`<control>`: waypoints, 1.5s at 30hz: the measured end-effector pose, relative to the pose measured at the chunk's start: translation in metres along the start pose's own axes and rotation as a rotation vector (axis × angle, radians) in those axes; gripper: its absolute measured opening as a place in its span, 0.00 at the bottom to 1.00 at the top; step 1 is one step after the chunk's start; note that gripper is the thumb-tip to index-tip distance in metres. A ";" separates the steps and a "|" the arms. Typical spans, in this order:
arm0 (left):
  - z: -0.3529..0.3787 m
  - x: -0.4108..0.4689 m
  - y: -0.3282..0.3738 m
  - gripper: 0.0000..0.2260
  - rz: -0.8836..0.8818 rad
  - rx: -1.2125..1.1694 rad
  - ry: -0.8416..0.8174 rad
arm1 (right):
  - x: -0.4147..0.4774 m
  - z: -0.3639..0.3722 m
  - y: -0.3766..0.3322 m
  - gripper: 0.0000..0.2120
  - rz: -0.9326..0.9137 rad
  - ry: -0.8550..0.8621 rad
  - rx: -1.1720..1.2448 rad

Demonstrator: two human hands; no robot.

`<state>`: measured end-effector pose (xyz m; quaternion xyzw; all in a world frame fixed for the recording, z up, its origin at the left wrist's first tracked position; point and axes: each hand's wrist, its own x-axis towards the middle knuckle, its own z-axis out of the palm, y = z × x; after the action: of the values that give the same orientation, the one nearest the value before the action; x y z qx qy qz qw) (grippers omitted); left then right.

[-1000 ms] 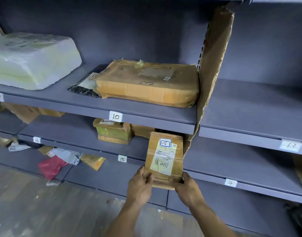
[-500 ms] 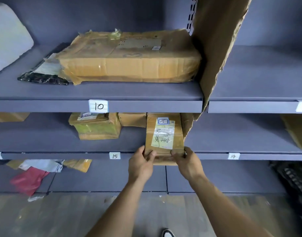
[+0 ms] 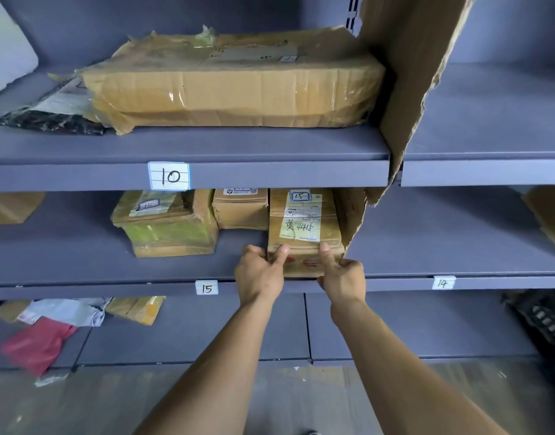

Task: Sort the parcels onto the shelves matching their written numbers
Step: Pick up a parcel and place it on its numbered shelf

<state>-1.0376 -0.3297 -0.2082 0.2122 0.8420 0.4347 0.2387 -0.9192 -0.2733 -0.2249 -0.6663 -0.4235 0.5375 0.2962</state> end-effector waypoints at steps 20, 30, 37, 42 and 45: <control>0.043 0.057 0.015 0.16 -0.118 -0.332 -0.028 | 0.041 0.041 -0.023 0.07 0.077 -0.111 0.560; 0.049 0.064 0.011 0.17 -0.066 -0.305 -0.264 | 0.048 0.027 -0.032 0.22 0.129 -0.356 0.455; 0.032 0.046 0.006 0.14 -0.042 -0.201 -0.307 | 0.029 0.013 -0.033 0.15 0.033 -0.361 0.160; -0.006 0.016 0.007 0.18 0.055 0.064 -0.304 | 0.006 -0.003 -0.038 0.24 -0.168 -0.301 -0.295; -0.036 -0.006 0.012 0.19 0.097 0.216 -0.304 | -0.016 -0.019 -0.047 0.27 -0.223 -0.319 -0.510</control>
<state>-1.0523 -0.3495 -0.1785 0.3400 0.8270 0.3155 0.3177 -0.9136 -0.2639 -0.1729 -0.5757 -0.6562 0.4761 0.1066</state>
